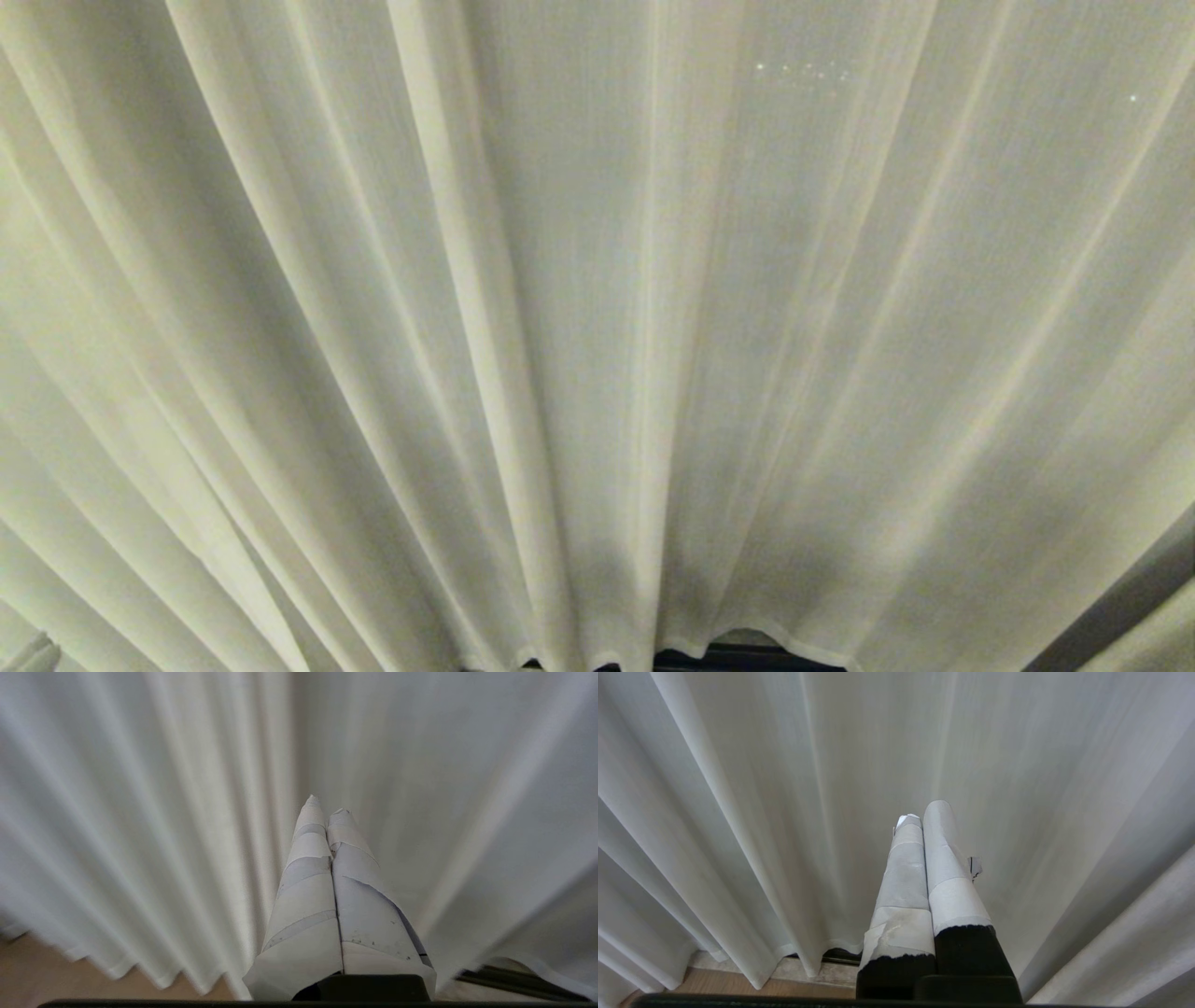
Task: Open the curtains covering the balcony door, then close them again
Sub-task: Close the inner curtains on both sides, then close the outer curtains on both sides
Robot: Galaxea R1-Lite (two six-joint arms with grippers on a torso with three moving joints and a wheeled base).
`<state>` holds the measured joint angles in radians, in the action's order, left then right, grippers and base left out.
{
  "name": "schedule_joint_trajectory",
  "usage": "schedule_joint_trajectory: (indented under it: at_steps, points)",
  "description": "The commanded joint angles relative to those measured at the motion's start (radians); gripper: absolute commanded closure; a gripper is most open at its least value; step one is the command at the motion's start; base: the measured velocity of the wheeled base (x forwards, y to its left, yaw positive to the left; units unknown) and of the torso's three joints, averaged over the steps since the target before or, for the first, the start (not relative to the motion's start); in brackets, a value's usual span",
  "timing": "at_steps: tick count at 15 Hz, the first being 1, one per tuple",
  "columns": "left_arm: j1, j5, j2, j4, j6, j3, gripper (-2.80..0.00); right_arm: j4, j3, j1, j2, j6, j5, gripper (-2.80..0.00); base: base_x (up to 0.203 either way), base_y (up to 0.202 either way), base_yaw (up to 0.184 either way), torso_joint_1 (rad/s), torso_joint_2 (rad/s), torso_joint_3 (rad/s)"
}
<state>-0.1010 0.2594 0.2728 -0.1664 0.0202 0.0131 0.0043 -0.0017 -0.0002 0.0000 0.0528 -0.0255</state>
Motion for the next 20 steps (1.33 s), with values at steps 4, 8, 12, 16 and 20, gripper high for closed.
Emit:
schedule_joint_trajectory:
  at_steps: [4,8,12,16,20]
  points:
    - [0.122,-0.154,-0.141,0.043,-0.065,-0.013,0.0,0.0,0.0,0.0,0.001,0.001,-0.001,0.0,0.0,0.0,0.0,0.0,0.0,0.0]
    - [0.101,-0.262,-0.271,0.153,-0.087,-0.013,0.0,0.0,0.0,0.0,0.0,0.001,-0.001,0.0,0.0,0.0,0.0,0.0,0.0,0.0]
    - [0.101,-0.262,-0.273,0.153,-0.089,-0.013,0.0,0.0,0.0,0.0,0.0,0.001,-0.001,0.0,0.0,0.0,0.0,0.0,0.0,0.0]
    - [0.101,-0.262,-0.273,0.154,-0.083,-0.013,0.0,0.0,0.0,0.0,0.0,0.001,-0.001,0.0,0.0,0.0,0.0,0.0,0.0,0.0]
    - [0.101,-0.262,-0.273,0.154,-0.085,-0.013,0.0,0.0,0.0,0.0,0.0,0.001,-0.001,0.0,0.0,0.0,0.0,0.0,0.0,0.0]
